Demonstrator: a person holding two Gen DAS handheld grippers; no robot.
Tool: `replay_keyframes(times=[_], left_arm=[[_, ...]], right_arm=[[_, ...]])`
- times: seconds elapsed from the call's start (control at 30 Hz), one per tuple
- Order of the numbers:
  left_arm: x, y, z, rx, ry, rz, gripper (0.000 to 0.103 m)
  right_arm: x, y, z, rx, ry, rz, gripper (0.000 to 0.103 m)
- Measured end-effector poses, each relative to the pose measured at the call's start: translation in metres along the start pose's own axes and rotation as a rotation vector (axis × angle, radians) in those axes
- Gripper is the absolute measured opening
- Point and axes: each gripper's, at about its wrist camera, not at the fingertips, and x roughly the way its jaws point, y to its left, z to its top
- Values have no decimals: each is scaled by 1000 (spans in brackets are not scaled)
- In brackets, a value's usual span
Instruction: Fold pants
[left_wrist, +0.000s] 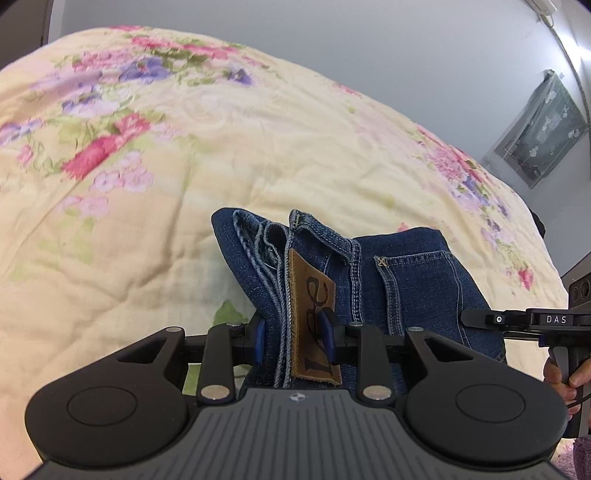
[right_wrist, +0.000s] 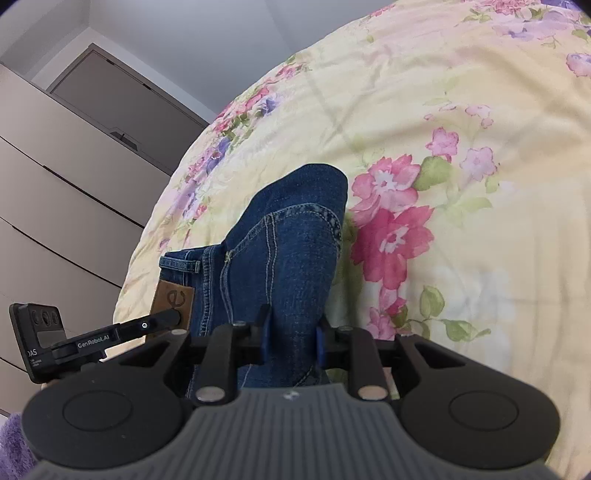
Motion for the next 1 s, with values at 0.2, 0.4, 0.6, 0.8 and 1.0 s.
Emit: replay_keyframes(times=[0.2, 0.4, 0.6, 0.8, 1.0], left_arm=[[19, 22, -5, -36, -9, -36, 45], [18, 20, -4, -58, -3, -22, 52], [-13, 2, -3, -28, 1, 82, 53], [-77, -22, 5, 61, -71, 121, 53], [-157, -61, 12, 198, -155, 174, 53]], right_arm=[[25, -21, 0, -7, 30, -66, 20], [32, -21, 1, -1, 40, -107, 25], [23, 7, 0, -104, 22, -218, 38], [-20, 44, -11, -248, -39, -285, 54], [-85, 86, -33, -307, -137, -241, 58]])
